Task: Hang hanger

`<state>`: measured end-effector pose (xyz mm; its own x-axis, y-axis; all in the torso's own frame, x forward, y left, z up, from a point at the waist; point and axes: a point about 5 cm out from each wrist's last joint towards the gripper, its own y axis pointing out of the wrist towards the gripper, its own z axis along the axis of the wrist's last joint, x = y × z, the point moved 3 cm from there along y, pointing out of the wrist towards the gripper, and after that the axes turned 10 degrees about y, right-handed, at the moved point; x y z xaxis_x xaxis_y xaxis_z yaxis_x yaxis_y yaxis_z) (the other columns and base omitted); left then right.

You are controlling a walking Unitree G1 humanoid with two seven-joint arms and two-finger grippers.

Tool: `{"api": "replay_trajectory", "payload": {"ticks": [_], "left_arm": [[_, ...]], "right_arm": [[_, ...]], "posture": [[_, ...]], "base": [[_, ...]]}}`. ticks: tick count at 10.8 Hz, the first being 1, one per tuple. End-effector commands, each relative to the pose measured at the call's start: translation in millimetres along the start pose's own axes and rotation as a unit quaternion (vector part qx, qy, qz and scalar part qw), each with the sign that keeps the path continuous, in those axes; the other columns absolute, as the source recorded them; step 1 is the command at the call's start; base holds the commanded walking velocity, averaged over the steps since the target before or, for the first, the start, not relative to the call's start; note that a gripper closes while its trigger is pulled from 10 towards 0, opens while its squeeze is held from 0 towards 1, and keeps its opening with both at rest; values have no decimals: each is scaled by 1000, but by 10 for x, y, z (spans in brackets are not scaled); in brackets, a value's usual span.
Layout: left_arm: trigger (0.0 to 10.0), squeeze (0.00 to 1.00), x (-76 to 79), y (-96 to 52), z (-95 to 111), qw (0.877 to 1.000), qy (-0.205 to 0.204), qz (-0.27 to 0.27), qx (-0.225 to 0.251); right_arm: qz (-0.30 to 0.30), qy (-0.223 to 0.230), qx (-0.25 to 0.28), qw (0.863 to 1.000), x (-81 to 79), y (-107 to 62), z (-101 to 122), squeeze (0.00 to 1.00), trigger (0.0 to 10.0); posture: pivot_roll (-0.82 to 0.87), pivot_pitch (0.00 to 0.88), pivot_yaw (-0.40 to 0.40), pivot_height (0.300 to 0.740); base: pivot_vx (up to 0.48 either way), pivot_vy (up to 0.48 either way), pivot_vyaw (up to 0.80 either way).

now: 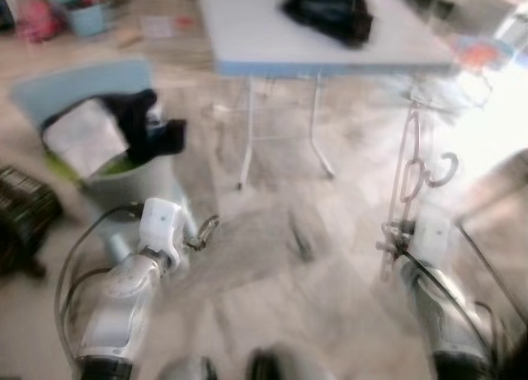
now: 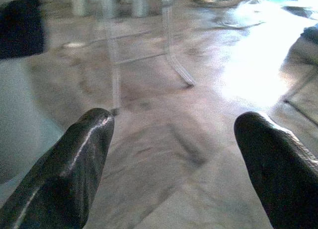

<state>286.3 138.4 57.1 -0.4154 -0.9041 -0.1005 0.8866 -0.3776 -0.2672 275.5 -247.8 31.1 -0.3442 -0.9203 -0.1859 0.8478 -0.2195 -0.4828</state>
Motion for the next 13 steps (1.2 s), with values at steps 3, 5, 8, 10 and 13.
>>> {"api": "replay_trajectory", "payload": {"ticks": [3, 5, 8, 10, 13], "left_arm": [[10000, 0, -40, -8, 79, 1000, 17, -11, 19], [10000, 0, -44, -8, 112, 999, 3, -19, 29], [10000, 0, -23, 17, 163, 998, -12, -34, 44], [10000, 0, -24, 43, 182, 998, -12, -36, 46], [10000, 0, -61, 51, 162, 999, -14, -33, 36]], "right_arm": [[3, 10, 19, 1000, -38, -23, 76, 0, 10000], [2, 13, 17, 1000, -65, -13, 87, 0, 10000], [2, 13, 26, 1000, -85, 21, 147, 0, 10000], [2, 11, 31, 999, -112, 39, 188, 0, 10000], [-1, 11, 29, 1000, -110, 46, 167, 0, 10000]], "posture": [[-47, 102, -96, 740], [-48, 100, -96, 740], [-55, 86, -95, 740], [-57, 89, -96, 740], [-56, 95, -92, 740]], "base": [[0, 136, -260], [146, 0, -344], [439, 0, -800], [457, 0, -800], [414, 173, -533]]}}
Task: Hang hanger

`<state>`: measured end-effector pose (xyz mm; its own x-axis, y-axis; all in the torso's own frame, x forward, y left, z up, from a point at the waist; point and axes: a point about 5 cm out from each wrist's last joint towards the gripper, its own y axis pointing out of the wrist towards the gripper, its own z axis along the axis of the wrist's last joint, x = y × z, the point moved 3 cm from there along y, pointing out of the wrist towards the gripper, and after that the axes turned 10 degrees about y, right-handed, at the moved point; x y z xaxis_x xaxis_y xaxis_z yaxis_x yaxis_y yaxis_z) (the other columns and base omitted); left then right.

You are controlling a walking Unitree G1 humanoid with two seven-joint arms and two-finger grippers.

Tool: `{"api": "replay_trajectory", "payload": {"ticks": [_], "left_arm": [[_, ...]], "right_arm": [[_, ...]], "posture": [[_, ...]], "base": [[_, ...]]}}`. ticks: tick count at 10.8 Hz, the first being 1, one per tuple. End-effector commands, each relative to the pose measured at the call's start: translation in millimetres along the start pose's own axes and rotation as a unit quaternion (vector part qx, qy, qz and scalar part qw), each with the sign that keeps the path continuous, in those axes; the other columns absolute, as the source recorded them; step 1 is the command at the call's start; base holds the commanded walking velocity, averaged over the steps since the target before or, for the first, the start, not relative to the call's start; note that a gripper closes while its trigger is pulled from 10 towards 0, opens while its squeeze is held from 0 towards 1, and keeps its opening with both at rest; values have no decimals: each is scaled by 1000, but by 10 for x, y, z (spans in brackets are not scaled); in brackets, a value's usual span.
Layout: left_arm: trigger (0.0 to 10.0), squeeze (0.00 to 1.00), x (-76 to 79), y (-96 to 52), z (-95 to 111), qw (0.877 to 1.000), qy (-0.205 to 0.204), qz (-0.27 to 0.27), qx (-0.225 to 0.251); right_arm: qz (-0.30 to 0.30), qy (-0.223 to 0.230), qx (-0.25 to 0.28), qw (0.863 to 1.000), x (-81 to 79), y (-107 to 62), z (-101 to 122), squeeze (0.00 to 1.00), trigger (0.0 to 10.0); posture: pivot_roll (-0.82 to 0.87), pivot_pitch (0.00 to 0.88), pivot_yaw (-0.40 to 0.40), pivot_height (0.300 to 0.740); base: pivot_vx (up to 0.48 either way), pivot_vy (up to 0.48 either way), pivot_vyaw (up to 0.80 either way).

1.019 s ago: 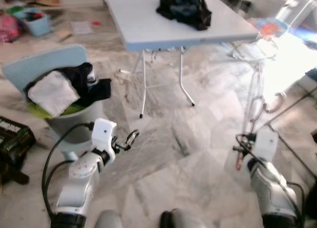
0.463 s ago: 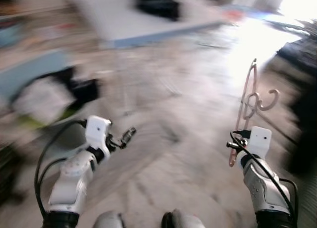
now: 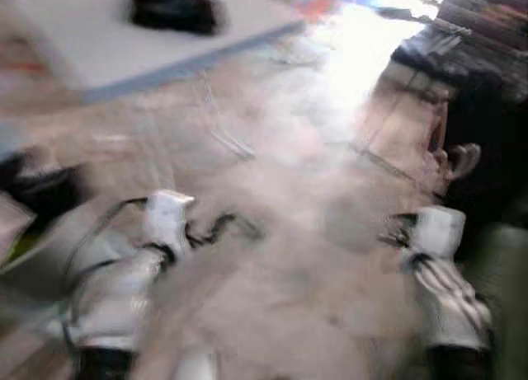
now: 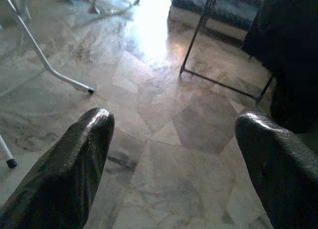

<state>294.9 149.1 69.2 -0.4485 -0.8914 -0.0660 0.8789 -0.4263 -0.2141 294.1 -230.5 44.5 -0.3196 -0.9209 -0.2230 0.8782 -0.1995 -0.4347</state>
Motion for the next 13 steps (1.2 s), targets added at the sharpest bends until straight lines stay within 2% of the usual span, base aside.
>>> {"api": "replay_trajectory", "payload": {"ticks": [1, 2, 3, 6, 8, 9, 13], "left_arm": [[10000, 0, 85, 50, 40, 1000, 0, -12, 6], [10000, 0, 88, 50, 38, 1000, 2, -13, 5], [10000, 0, 90, 59, 38, 1000, 17, -16, 3], [10000, 0, 62, 63, 39, 1000, 15, -13, -1], [10000, 0, 62, 66, 39, 1000, 26, -15, -2], [10000, 0, 62, 75, 37, 1000, 26, -16, -4], [10000, 0, 12, 98, 20, 999, 47, 5, -9]], "right_arm": [[-21, 0, 3, 1000, 132, -20, 11, 0, 10000], [-21, 0, 2, 1000, 126, -18, 6, 0, 10000], [-20, 0, 2, 1000, 105, -4, 12, 0, 10000], [-18, 1, 3, 1000, 69, 10, 17, 0, 10000], [-17, 5, 4, 1000, 38, 18, 21, 0, 10000], [-17, 5, 5, 1000, 32, 24, 19, 0, 10000], [-16, 7, 6, 1000, 6, 46, 30, 0, 10000]], "posture": [[-56, 93, -91, 740], [-55, 91, -90, 740], [-51, 87, -89, 740], [-44, 87, -87, 740], [-43, 86, -86, 740], [-43, 81, -84, 740], [-44, 75, -85, 740]], "base": [[398, 266, 0], [401, 262, 0], [401, 262, -800], [396, 269, -800], [392, 276, 0], [424, 0, -800], [437, 0, 0]]}}
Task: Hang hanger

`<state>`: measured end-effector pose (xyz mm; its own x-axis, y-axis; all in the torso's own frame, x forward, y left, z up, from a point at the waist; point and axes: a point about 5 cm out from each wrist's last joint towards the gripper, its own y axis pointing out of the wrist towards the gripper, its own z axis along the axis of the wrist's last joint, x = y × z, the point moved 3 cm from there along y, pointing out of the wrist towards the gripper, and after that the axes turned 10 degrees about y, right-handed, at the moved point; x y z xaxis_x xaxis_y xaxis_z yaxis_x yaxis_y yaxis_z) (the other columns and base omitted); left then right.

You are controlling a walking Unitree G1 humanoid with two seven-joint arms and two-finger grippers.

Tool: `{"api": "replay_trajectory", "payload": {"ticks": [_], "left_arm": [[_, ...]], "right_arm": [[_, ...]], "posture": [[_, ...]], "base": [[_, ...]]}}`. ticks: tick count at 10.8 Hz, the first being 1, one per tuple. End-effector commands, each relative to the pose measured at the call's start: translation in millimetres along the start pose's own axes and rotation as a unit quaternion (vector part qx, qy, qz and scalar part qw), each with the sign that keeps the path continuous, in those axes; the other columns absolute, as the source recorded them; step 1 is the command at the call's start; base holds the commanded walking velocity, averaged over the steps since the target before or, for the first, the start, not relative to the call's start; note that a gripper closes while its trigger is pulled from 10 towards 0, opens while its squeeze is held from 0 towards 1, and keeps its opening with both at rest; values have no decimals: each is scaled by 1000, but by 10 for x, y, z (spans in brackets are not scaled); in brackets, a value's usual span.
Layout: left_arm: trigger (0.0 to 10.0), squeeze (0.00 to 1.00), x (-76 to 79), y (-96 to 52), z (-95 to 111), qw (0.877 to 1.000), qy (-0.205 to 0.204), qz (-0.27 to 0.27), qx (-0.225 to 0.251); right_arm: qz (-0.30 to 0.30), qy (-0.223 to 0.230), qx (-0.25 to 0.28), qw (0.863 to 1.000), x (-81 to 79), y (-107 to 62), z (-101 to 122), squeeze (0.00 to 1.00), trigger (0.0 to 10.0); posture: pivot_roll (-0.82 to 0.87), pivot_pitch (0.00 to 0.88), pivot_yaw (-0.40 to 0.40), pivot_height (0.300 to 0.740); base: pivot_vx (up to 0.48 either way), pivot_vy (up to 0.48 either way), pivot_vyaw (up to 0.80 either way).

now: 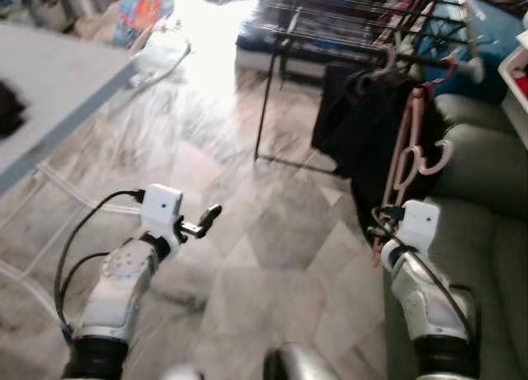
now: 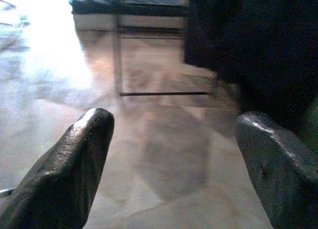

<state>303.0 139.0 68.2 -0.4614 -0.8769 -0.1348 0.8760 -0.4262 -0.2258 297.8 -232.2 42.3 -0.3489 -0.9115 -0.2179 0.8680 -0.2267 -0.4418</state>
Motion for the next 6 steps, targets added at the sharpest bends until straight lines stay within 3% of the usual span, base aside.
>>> {"api": "replay_trajectory", "payload": {"ticks": [1, 3, 4, 6], "left_arm": [[10000, 0, -41, -4, 6, 1000, 16, 3, -3], [10000, 0, -44, 8, -11, 1000, 16, 7, -9], [10000, 0, -37, 15, -18, 1000, 14, 5, -12], [10000, 0, -35, 17, -29, 1000, 14, 3, -16]], "right_arm": [[3, 2, 9, 1000, -40, 11, 64, 0, 10000], [4, 1, 13, 1000, -41, 34, 103, 0, 10000], [3, 0, 11, 1000, -22, 34, 94, 0, 10000], [4, -1, 6, 1000, -35, 27, 66, 0, 10000]], "posture": [[-46, 73, -84, 740], [-47, 72, -84, 740], [-46, 72, -84, 740], [-47, 72, -84, 740]], "base": [[454, 0, 0], [444, 0, -800], [330, 349, 0], [263, 401, -800]]}}
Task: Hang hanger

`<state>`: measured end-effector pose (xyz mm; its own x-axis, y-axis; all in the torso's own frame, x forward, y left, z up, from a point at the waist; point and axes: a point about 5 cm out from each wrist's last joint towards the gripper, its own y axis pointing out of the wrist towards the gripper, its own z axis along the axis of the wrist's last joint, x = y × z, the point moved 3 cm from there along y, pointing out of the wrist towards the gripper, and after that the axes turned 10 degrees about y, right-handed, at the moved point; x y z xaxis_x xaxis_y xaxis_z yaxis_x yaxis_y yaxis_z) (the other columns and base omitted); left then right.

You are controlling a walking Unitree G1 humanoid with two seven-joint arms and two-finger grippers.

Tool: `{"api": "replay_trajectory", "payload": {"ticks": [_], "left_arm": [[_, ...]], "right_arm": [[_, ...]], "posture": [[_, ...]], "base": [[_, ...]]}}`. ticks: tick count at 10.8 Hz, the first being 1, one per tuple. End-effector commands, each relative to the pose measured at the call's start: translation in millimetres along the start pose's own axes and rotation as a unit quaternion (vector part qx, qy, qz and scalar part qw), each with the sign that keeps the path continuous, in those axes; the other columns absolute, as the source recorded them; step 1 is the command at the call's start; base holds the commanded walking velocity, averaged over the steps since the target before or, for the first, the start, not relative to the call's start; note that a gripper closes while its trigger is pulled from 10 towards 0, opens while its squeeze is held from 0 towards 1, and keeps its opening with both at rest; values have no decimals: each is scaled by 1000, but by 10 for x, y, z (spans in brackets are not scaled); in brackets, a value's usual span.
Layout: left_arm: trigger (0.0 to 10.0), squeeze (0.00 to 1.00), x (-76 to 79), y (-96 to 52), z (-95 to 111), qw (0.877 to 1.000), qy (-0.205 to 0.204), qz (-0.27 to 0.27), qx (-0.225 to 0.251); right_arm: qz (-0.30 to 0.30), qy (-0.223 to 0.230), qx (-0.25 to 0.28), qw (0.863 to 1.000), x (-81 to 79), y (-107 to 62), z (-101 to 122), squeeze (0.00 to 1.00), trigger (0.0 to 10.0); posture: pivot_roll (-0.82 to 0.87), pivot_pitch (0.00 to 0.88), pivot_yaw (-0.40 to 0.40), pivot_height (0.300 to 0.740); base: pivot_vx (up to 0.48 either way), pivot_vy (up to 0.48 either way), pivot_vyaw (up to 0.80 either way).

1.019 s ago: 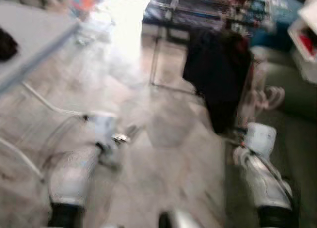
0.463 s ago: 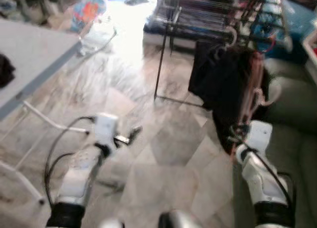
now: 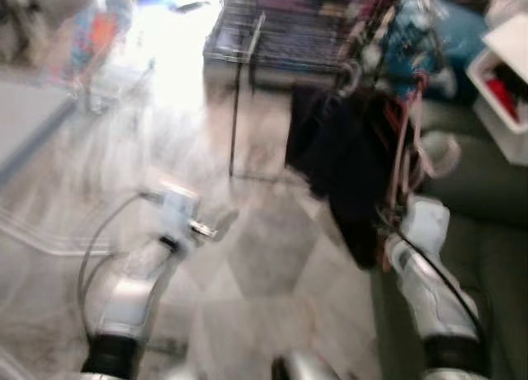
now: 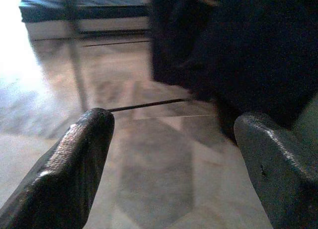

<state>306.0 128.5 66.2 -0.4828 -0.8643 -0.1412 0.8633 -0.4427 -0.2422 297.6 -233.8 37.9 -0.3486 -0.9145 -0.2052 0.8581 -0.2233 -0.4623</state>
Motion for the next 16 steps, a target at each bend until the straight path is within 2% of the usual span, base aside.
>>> {"api": "replay_trajectory", "payload": {"ticks": [1, 3, 4, 5, 6, 7, 8, 9, 10, 11, 13, 14, 15, 16], "left_arm": [[10000, 0, -110, -57, -44, 1000, 2, 14, -11], [10000, 0, -89, -72, -16, 1000, 23, 16, 1], [10000, 0, -51, -66, -1, 1000, 23, 10, 8], [10000, 0, -38, -54, 10, 1000, 23, 10, 9], [10000, 0, -22, -46, 36, 1000, 15, 6, 17], [10000, 0, -20, -48, 29, 1000, 21, 4, 14], [10000, 0, -22, -54, 21, 1000, 20, 5, 14], [10000, 0, -23, -53, 22, 1000, 14, 6, 16], [10000, 0, -25, -50, 21, 1000, 9, 7, 15], [10000, 0, -27, -50, 22, 1000, 7, 4, 14], [10000, 0, -44, -66, 18, 1000, 17, 4, 14], [10000, 0, -71, -78, -3, 1000, 18, 10, 7], [10000, 0, -92, -92, -37, 1000, 22, 12, 0], [10000, 0, -106, -108, -79, 999, 27, 14, -9]], "right_arm": [[9, 4, 19, 1000, -72, -6, 91, 0, 10000], [5, -16, 24, 1000, -23, -65, 25, 0, 10000], [15, -40, 31, 999, -56, -106, 5, 0, 10000], [25, -89, 49, 995, -107, -165, 20, 0, 10000], [27, -116, 50, 992, -103, -251, -31, 0, 10000], [18, -118, 36, 992, -10, -377, -171, 0, 10000], [20, -133, 56, 989, 11, -435, -136, 0, 10000], [0, -167, 129, 977, 57, -525, 89, 0, 10000], [17, -172, 163, 971, -13, -599, 173, 0, 10000], [65, -175, 160, 969, -196, -627, 131, 0, 10000], [124, -138, 98, 978, -420, -553, -19, 0, 10000], [177, -128, 21, 976, -571, -534, -227, 0, 10000], [186, -130, -34, 973, -599, -499, -372, 0, 10000], [184, -102, -77, 974, -602, -453, -445, 0, 10000]], "posture": [[-47, 72, -84, 740], [-48, 73, -85, 740], [-48, 73, -85, 740], [-48, 73, -85, 740], [-48, 73, -85, 740], [-61, 79, -84, 740], [-65, 81, -82, 740], [-66, 80, -79, 740], [-65, 80, -77, 740], [-66, 79, -75, 740], [-59, 80, -73, 740], [-55, 81, -71, 740], [-53, 82, -71, 740], [-46, 83, -71, 740]], "base": [[0, 446, 0], [0, 227, 0], [0, 0, 0], [0, 0, 0], [0, 0, 0], [0, 0, 0], [0, 0, 0], [0, 0, 0], [0, 0, 0], [0, 270, 0], [0, 0, 0], [0, 0, 0], [0, 281, 0], [0, 480, 0]]}}
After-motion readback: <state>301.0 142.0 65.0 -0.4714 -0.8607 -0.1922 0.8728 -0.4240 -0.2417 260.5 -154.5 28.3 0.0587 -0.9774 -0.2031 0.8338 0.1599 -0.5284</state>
